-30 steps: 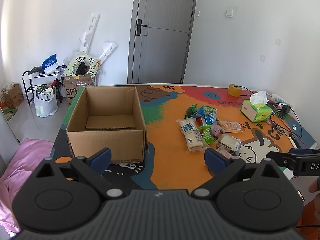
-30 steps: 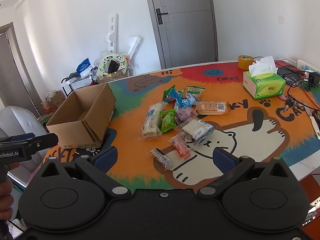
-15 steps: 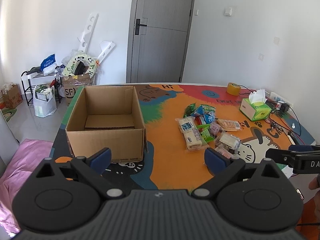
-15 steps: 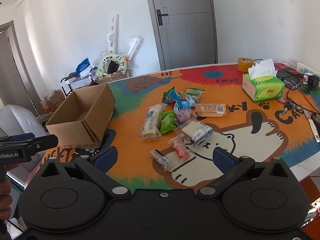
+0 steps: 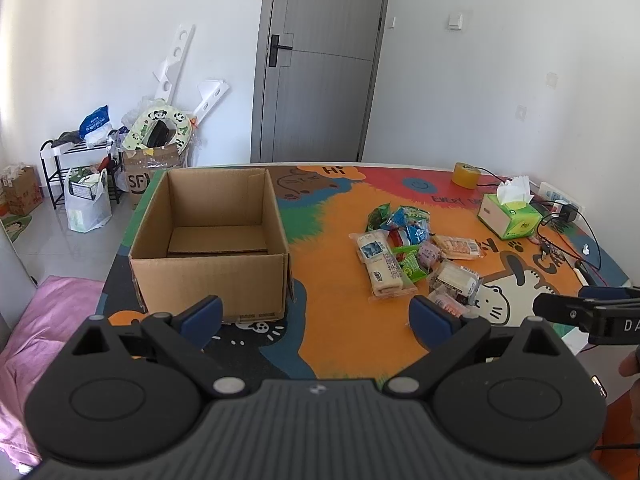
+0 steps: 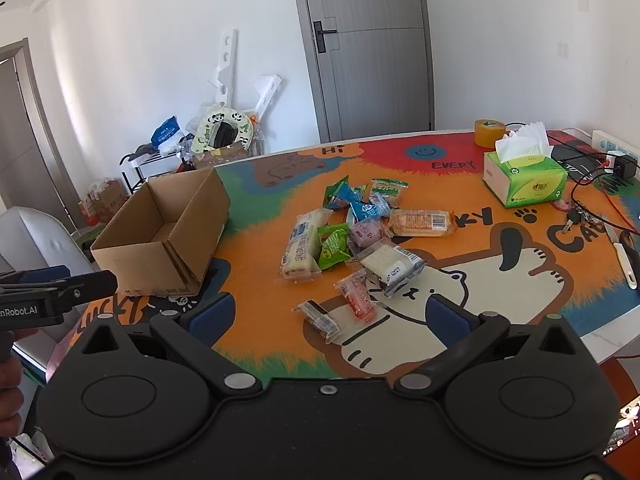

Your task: Organize snacks

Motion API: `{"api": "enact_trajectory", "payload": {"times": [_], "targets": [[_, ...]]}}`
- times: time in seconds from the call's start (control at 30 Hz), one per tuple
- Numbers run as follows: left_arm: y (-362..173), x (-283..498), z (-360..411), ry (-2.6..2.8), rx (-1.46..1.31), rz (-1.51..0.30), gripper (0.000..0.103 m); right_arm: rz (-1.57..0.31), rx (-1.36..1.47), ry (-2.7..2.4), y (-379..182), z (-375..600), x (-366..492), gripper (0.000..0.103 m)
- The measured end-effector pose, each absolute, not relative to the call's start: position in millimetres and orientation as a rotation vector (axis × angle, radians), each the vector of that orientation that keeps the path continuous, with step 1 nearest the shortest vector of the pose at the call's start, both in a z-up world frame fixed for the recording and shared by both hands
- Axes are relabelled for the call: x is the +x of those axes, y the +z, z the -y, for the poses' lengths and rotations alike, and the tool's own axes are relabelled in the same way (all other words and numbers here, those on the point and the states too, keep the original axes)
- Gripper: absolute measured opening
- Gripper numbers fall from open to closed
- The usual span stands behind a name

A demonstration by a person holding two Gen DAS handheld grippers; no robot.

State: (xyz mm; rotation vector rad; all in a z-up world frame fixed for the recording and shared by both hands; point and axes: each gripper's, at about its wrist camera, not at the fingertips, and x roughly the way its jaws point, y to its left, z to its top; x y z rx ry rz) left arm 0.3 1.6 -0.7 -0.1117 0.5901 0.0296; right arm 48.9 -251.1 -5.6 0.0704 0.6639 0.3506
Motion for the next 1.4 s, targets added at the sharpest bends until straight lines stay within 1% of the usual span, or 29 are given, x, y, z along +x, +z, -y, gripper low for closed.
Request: {"api": "enact_trajectory", "payload": {"times": [0.93,1.4], "targets": [[2,-3,-1,-0.003,-0.106,-0.584,0.099,-0.654,0.067,0.349,-4,252,46,0.103],[-11,6,6,-0.031,-0.117,-0.613,0.099,-0.674,0.038,0.356,-13,246,52,0.103]]}}
